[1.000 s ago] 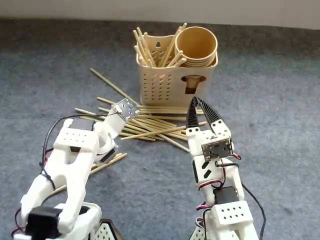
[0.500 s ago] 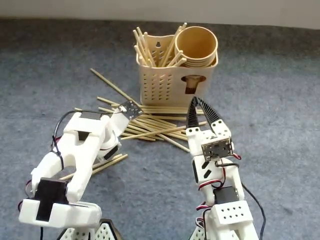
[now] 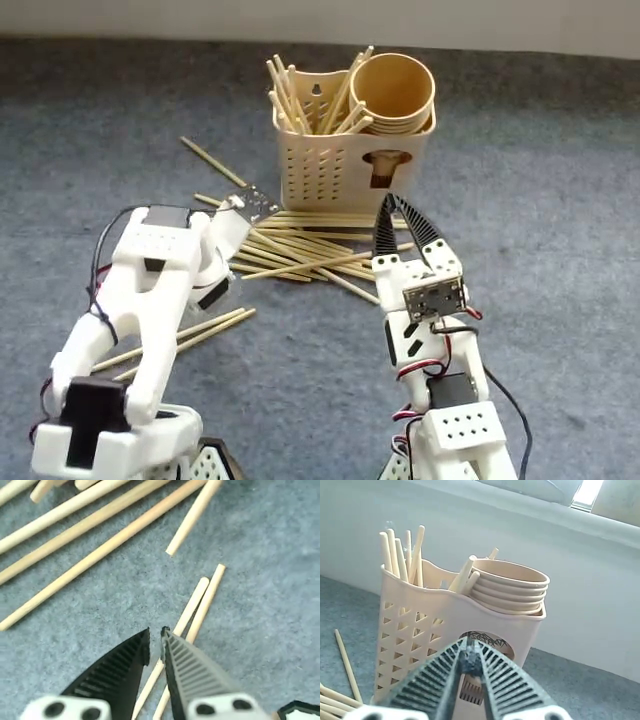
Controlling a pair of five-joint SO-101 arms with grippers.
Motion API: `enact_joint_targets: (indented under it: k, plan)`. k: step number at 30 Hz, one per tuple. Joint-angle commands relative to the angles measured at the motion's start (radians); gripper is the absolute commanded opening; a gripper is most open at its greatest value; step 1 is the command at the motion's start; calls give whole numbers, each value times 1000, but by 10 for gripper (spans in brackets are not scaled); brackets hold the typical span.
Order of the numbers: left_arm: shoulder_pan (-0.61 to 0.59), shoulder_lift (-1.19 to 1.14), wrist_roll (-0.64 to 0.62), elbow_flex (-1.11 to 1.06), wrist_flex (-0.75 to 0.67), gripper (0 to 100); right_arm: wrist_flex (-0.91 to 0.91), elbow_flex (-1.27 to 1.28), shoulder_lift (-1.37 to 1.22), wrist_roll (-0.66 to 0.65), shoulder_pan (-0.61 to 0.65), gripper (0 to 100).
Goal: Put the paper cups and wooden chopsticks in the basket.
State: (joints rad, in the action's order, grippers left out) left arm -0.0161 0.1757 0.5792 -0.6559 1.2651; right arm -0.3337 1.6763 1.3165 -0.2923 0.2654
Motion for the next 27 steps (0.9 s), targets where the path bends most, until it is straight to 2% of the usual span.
enact_joint_targets:
  k: [1,8,15,22,27]
  plan:
    - [33,111,9,-61,25,94,2,102,4,-12,-10,5]
    - [25,119,11,-171,-106,108,2,102,4,-12,-10,5]
    - [-22,114,9,-191,-207,108,2,102,4,-12,-10,5]
    - [-36,-62,11,-128,-203,83,2,102,2,-12,-10,5]
    - [-45,-30,6,-87,-196,63,2,102,2,-12,-10,5]
